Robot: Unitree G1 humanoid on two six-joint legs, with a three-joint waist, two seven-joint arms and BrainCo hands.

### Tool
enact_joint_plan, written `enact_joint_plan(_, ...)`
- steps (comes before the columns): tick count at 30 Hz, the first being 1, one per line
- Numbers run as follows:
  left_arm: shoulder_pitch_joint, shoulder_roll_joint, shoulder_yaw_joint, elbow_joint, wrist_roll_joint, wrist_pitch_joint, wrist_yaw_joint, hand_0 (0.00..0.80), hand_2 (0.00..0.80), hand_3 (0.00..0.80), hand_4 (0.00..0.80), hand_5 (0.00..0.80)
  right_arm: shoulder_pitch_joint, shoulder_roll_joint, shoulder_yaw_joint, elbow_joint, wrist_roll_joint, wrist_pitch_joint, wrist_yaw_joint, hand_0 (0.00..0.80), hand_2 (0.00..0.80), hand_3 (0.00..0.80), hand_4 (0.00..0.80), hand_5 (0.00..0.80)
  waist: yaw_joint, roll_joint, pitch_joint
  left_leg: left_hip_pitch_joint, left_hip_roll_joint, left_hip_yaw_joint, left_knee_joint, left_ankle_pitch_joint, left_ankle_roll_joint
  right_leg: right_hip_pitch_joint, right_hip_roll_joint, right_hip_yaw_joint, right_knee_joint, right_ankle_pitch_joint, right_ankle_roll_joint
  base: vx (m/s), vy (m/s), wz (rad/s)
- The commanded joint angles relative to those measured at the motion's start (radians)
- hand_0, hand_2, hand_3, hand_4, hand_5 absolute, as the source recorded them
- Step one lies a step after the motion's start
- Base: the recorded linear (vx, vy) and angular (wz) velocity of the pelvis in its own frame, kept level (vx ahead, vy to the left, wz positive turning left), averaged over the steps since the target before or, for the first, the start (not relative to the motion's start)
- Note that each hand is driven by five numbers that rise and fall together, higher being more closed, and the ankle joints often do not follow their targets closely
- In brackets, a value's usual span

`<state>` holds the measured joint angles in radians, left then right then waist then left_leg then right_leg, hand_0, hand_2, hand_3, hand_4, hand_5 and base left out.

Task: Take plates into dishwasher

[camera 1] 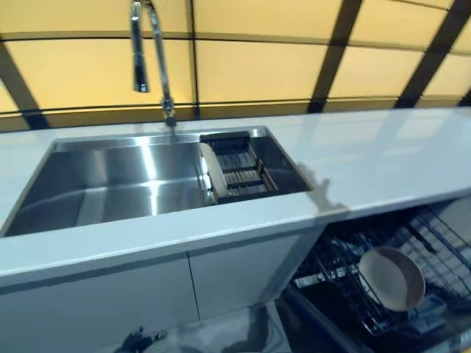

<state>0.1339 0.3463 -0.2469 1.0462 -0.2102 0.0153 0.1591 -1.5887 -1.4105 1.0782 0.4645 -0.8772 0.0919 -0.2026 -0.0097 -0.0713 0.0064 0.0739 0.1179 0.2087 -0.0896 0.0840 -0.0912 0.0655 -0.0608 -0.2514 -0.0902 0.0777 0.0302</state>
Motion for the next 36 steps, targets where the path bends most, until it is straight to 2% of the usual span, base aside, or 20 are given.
enact_joint_plan(1, -0.078, 0.056, -0.004, -0.043, -0.023, 0.001, 0.033, 0.0, 0.0, 0.0, 0.0, 0.0, -0.194, -0.024, 0.12, 0.046, -0.015, -0.123, -0.033, 0.0, 0.0, 0.0, 0.0, 0.0, 0.06, -0.05, 0.068, 0.044, 0.014, -0.03, 0.002, -0.043, -0.024, 0.03, -0.077, -0.011, 0.003, -0.004, 0.13, 0.087, 0.017, 0.35)
enact_joint_plan(3, -0.093, 0.078, 0.0, -0.039, -0.044, 0.035, 0.014, 0.0, 0.0, 0.0, 0.0, 0.0, -0.201, 0.024, 0.149, 0.059, -0.001, -0.245, -0.052, 0.0, 0.0, 0.0, 0.0, 0.0, 0.08, -0.047, 0.069, 0.035, 0.011, -0.044, 0.002, -0.036, -0.023, 0.041, -0.078, -0.027, 0.003, -0.008, 0.127, 0.095, 0.026, 0.35)
enact_joint_plan(6, -0.103, 0.101, 0.014, -0.024, -0.033, 0.052, 0.008, 0.0, 0.0, 0.0, 0.0, 0.0, -0.2, 0.082, 0.163, 0.067, 0.003, -0.33, -0.054, 0.0, 0.0, 0.0, 0.0, 0.0, 0.104, -0.046, 0.071, 0.015, 0.006, -0.059, 0.002, -0.025, -0.023, 0.042, -0.081, -0.05, 0.003, -0.011, 0.126, 0.055, 0.018, 0.33)
enact_joint_plan(9, -0.115, 0.095, 0.023, 0.051, -0.033, 0.001, 0.005, 0.0, 0.0, 0.0, 0.0, 0.0, -0.149, 0.119, 0.114, 0.055, -0.016, -0.344, -0.083, 0.0, 0.0, 0.0, 0.0, 0.0, 0.117, -0.05, 0.084, -0.01, 0.004, -0.072, 0.002, -0.015, -0.026, 0.034, -0.078, -0.06, 0.003, -0.011, 0.123, -0.016, -0.015, 0.13)
enact_joint_plan(12, -0.118, 0.102, 0.031, 0.018, -0.032, 0.04, 0.004, 0.0, 0.0, 0.0, 0.0, 0.0, -0.193, 0.164, 0.144, 0.051, -0.005, -0.357, -0.063, 0.0, 0.0, 0.0, 0.0, 0.0, 0.137, -0.05, 0.098, -0.033, -0.003, -0.091, 0.002, -0.004, -0.027, 0.031, -0.079, -0.074, 0.003, -0.011, 0.122, -0.005, 0.002, 0.2)
enact_joint_plan(13, -0.124, 0.098, 0.033, 0.033, -0.068, 0.037, -0.043, 0.0, 0.0, 0.0, 0.0, 0.0, -0.189, 0.166, 0.138, 0.05, -0.013, -0.379, -0.065, 0.0, 0.0, 0.0, 0.0, 0.0, 0.14, -0.052, 0.102, -0.045, -0.004, -0.097, 0.002, -0.002, -0.026, 0.027, -0.077, -0.077, 0.003, -0.014, 0.119, -0.01, -0.01, 0.21)
enact_joint_plan(14, -0.125, 0.085, 0.045, 0.065, -0.059, 0.003, -0.038, 0.0, 0.0, 0.0, 0.0, 0.0, -0.156, 0.158, 0.109, 0.034, -0.03, -0.387, -0.072, 0.0, 0.0, 0.0, 0.0, 0.0, 0.14, -0.056, 0.106, -0.053, -0.004, -0.1, 0.002, -0.001, -0.026, 0.022, -0.074, -0.078, 0.003, -0.017, 0.116, -0.016, -0.034, 0.16)
enact_joint_plan(16, -0.105, 0.059, 0.058, 0.082, -0.048, -0.04, -0.015, 0.0, 0.0, 0.0, 0.0, 0.0, -0.133, 0.154, 0.096, -0.004, -0.026, -0.388, -0.061, 0.0, 0.0, 0.0, 0.0, 0.0, 0.142, -0.064, 0.117, -0.063, -0.002, -0.101, 0.002, 0.005, -0.029, 0.019, -0.073, -0.079, 0.003, -0.016, 0.117, -0.007, -0.024, 0.09)
enact_joint_plan(21, -0.109, 0.081, 0.053, -0.024, -0.061, 0.054, -0.009, 0.0, 0.0, 0.0, 0.0, 0.0, -0.19, 0.168, 0.145, -0.019, 0.018, -0.394, -0.003, 0.0, 0.0, 0.0, 0.0, 0.0, 0.16, -0.059, 0.134, -0.081, -0.01, -0.122, 0.002, 0.013, -0.026, 0.019, -0.076, -0.09, 0.003, -0.017, 0.116, 0.008, 0.01, 0.14)
enact_joint_plan(22, -0.117, 0.087, 0.056, -0.033, -0.071, 0.048, -0.019, 0.0, 0.0, 0.0, 0.0, 0.0, -0.183, 0.168, 0.14, -0.022, 0.01, -0.397, -0.003, 0.0, 0.0, 0.0, 0.0, 0.0, 0.162, -0.056, 0.14, -0.088, -0.011, -0.124, 0.002, 0.015, -0.025, 0.015, -0.076, -0.092, 0.003, -0.016, 0.115, -0.058, -0.048, 0.2)
enact_joint_plan(23, -0.129, 0.084, 0.065, 0.026, -0.045, -0.013, 0.0, 0.0, 0.0, 0.0, 0.0, 0.0, -0.109, 0.157, 0.069, -0.053, -0.024, -0.386, -0.019, 0.0, 0.0, 0.0, 0.0, 0.0, 0.16, -0.062, 0.149, -0.102, -0.01, -0.125, 0.002, 0.014, -0.023, 0.006, -0.072, -0.093, 0.003, -0.02, 0.112, -0.077, -0.077, 0.13)
enact_joint_plan(24, -0.125, 0.082, 0.065, 0.053, -0.049, -0.046, 0.005, 0.0, 0.0, 0.0, 0.0, 0.0, -0.086, 0.155, 0.049, -0.075, -0.025, -0.37, -0.02, 0.0, 0.0, 0.0, 0.0, 0.0, 0.158, -0.07, 0.156, -0.107, -0.009, -0.124, 0.002, 0.016, -0.024, 0.001, -0.071, -0.091, 0.003, -0.019, 0.112, -0.083, -0.08, 0.11)
enact_joint_plan(26, -0.118, 0.074, 0.067, 0.037, -0.045, -0.066, -0.001, 0.0, 0.0, 0.0, 0.0, 0.0, -0.082, 0.162, 0.041, -0.09, -0.025, -0.358, -0.015, 0.0, 0.0, 0.0, 0.0, 0.0, 0.159, -0.069, 0.172, -0.111, -0.008, -0.125, 0.002, 0.02, -0.026, -0.002, -0.072, -0.09, 0.003, -0.015, 0.113, -0.066, -0.03, 0.06)
enact_joint_plan(27, -0.122, 0.069, 0.059, 0.029, -0.046, -0.073, 0.01, 0.0, 0.0, 0.0, 0.0, 0.0, -0.022, 0.172, -0.03, -0.104, -0.073, -0.354, -0.01, 0.0, 0.0, 0.0, 0.0, 0.0, 0.165, -0.069, 0.189, -0.124, -0.01, -0.13, 0.002, 0.022, -0.026, -0.01, -0.071, -0.091, 0.003, -0.014, 0.109, -0.086, -0.027, 0.0)
enact_joint_plan(28, -0.12, 0.069, 0.056, 0.018, -0.047, -0.069, 0.013, 0.0, 0.0, 0.0, 0.0, 0.0, -0.026, 0.174, -0.023, -0.105, -0.077, -0.348, -0.01, 0.0, 0.0, 0.0, 0.0, 0.0, 0.167, -0.069, 0.195, -0.128, -0.012, -0.134, 0.002, 0.023, -0.026, -0.013, -0.071, -0.09, 0.003, -0.013, 0.11, -0.118, -0.032, 0.05)
enact_joint_plan(29, -0.125, 0.067, 0.063, 0.001, -0.07, -0.03, 0.031, 0.0, 0.0, 0.0, 0.0, 0.0, -0.027, 0.176, -0.024, -0.114, -0.089, -0.341, -0.005, 0.0, 0.0, 0.0, 0.0, 0.0, 0.17, -0.063, 0.208, -0.139, -0.013, -0.137, 0.002, 0.025, -0.025, -0.021, -0.072, -0.091, 0.003, -0.012, 0.11, -0.082, -0.017, 0.09)
enact_joint_plan(31, -0.121, 0.065, 0.067, 0.006, -0.073, -0.073, -0.01, 0.0, 0.0, 0.0, 0.0, 0.0, -0.009, 0.174, -0.042, -0.127, -0.097, -0.336, -0.005, 0.0, 0.0, 0.0, 0.0, 0.0, 0.171, -0.066, 0.219, -0.149, -0.015, -0.142, 0.002, 0.028, -0.026, -0.029, -0.071, -0.091, 0.003, -0.009, 0.11, -0.071, -0.034, 0.07)
enact_joint_plan(32, -0.119, 0.062, 0.07, 0.016, -0.02, -0.081, 0.04, 0.0, 0.0, 0.0, 0.0, 0.0, 0.018, 0.169, -0.07, -0.138, -0.109, -0.335, -0.009, 0.0, 0.0, 0.0, 0.0, 0.0, 0.172, -0.069, 0.224, -0.154, -0.016, -0.142, 0.002, 0.027, -0.024, -0.033, -0.069, -0.091, 0.003, -0.01, 0.109, -0.049, -0.052, 0.04)
enact_joint_plan(34, -0.108, 0.065, 0.062, 0.035, -0.03, -0.117, 0.043, 0.0, 0.0, 0.0, 0.0, 0.0, 0.006, 0.16, -0.05, -0.168, -0.086, -0.318, 0.003, 0.0, 0.0, 0.0, 0.0, 0.0, 0.171, -0.077, 0.233, -0.157, -0.016, -0.144, 0.002, 0.029, -0.025, -0.036, -0.067, -0.089, 0.003, -0.008, 0.109, -0.014, -0.022, 0.02)
enact_joint_plan(36, -0.107, 0.088, 0.066, -0.071, -0.029, -0.021, 0.034, 0.0, 0.0, 0.0, 0.0, 0.0, -0.058, 0.166, 0.008, -0.145, -0.062, -0.333, 0.015, 0.0, 0.0, 0.0, 0.0, 0.0, 0.179, -0.069, 0.24, -0.157, -0.023, -0.149, 0.002, 0.031, -0.024, -0.035, -0.069, -0.091, 0.003, -0.003, 0.11, 0.001, 0.02, 0.01)
